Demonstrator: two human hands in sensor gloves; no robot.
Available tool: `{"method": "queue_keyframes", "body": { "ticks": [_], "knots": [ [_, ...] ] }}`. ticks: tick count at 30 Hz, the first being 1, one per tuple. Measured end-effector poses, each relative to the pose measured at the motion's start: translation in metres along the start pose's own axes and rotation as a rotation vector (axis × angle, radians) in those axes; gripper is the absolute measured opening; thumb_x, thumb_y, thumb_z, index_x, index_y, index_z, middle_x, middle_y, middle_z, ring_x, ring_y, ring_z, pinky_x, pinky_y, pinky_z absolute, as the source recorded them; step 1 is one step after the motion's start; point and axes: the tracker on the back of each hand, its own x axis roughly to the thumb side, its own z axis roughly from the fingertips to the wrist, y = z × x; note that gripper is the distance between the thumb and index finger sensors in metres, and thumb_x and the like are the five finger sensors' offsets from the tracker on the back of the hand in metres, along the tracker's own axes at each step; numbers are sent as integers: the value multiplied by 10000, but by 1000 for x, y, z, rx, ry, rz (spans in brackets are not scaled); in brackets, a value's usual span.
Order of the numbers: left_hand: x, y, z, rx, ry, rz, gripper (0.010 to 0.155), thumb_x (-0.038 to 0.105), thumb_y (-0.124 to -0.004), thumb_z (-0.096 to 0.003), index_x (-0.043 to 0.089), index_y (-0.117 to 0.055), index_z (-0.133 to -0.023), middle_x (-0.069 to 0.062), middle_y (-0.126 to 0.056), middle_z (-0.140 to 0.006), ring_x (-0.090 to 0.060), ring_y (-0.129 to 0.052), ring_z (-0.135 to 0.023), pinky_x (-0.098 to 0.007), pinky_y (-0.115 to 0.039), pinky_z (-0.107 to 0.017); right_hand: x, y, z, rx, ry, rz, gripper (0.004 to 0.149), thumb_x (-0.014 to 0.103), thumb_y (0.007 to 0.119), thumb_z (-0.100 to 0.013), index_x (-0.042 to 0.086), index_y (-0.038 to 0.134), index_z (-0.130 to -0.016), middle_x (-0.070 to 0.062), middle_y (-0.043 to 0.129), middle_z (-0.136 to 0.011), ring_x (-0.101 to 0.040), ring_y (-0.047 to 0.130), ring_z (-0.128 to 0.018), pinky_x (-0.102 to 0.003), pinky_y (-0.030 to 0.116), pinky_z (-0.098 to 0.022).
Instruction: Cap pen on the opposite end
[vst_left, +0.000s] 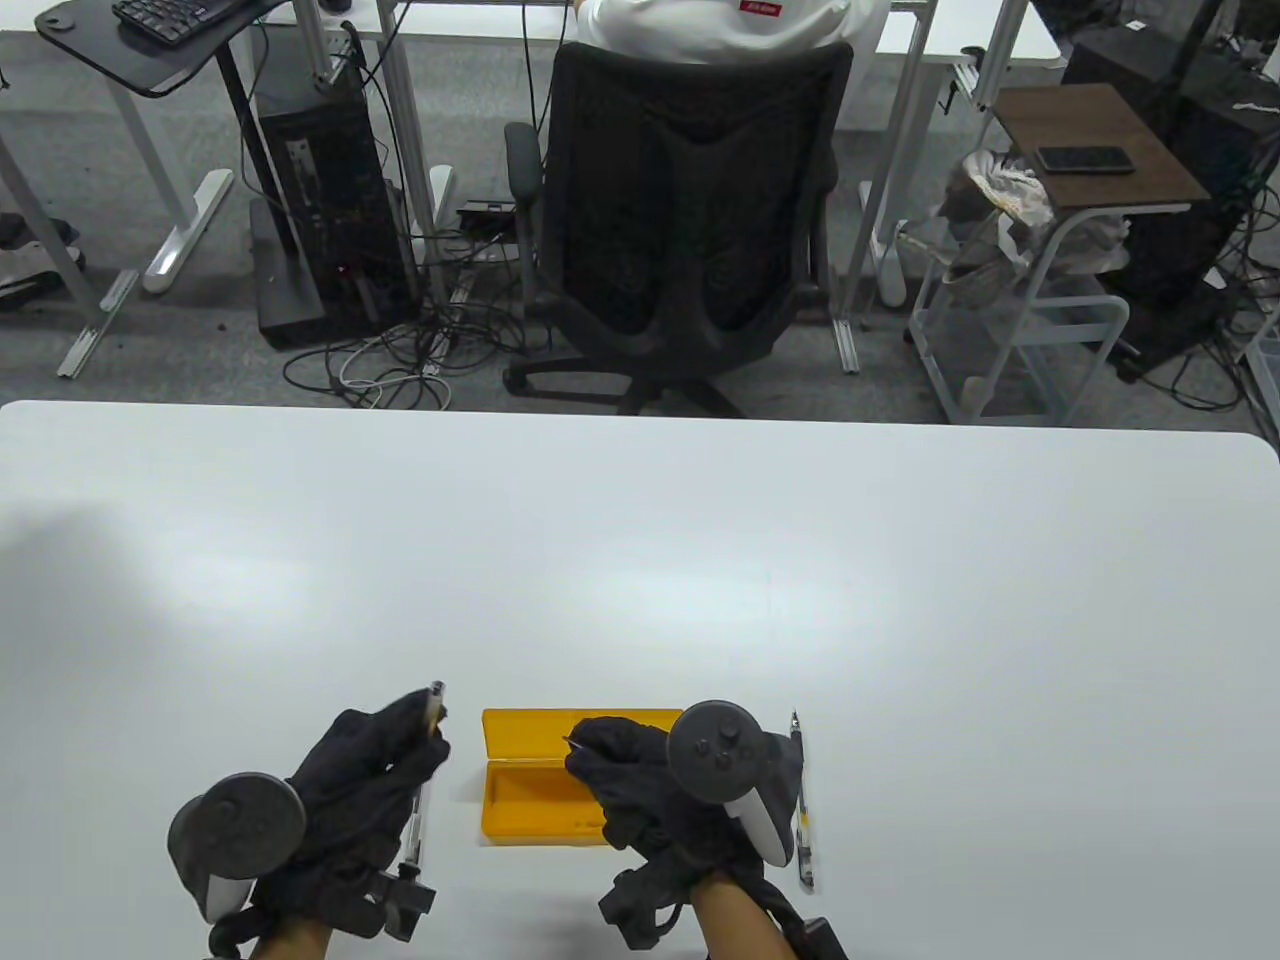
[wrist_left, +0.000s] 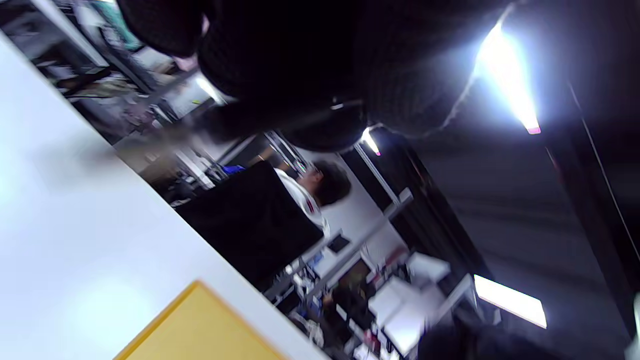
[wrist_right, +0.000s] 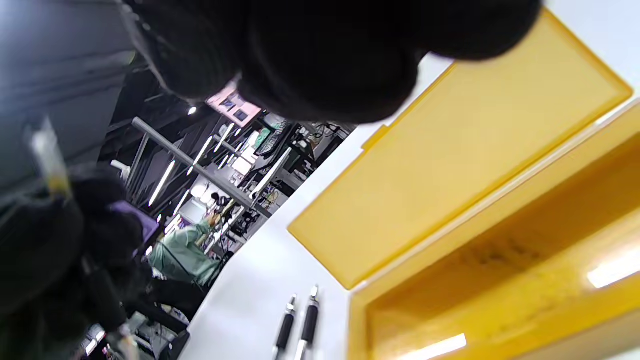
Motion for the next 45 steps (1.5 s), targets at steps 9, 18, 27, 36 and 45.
{"method": "queue_keyframes", "body": {
  "ticks": [9, 18, 27, 36, 45],
  "knots": [
    [27, -20, 1, -155, -179, -316, 472, 312, -841, -492, 159, -853, -938, -115, -952, -789, -340, -792, -731, -654, -498, -711, -1, 4, 0, 157, -27, -142, 452, 313, 768, -429, 232, 845, -867, -85, 937, -692, -187, 984, -394, -363, 842, -301],
    [28, -22, 2, -169, -194, -344, 465, 316, -840, -491, 177, -859, -934, -109, -951, -795, -339, -793, -735, -658, -496, -711, -9, 10, -3, 285, -2, -394, 454, 312, 757, -448, 195, 839, -879, -103, 933, -694, -189, 983, -379, -363, 839, -291],
    [35, -30, 2, -205, -250, -428, 459, 314, -836, -489, 182, -865, -928, -108, -952, -796, -339, -795, -734, -658, -498, -710, -6, 17, -3, 288, 0, -236, 449, 313, 758, -448, 192, 844, -873, -104, 935, -690, -187, 984, -377, -361, 841, -290],
    [46, -41, 5, -231, -339, -532, 451, 279, -836, -478, 136, -886, -902, -129, -985, -758, -347, -817, -704, -657, -502, -705, 2, 17, -1, 219, -5, -16, 495, 312, 821, -399, 112, 876, -848, -131, 1026, -621, -148, 1062, -301, -292, 911, -210],
    [50, -45, 5, -217, -359, -584, 444, 271, -846, -464, 129, -903, -881, -132, -1009, -740, -346, -836, -691, -652, -510, -701, 11, 20, 2, 198, -52, 180, 472, 346, 766, -412, 61, 933, -748, -69, 1034, -393, -132, 1027, -166, -306, 886, -145]
  ]
}}
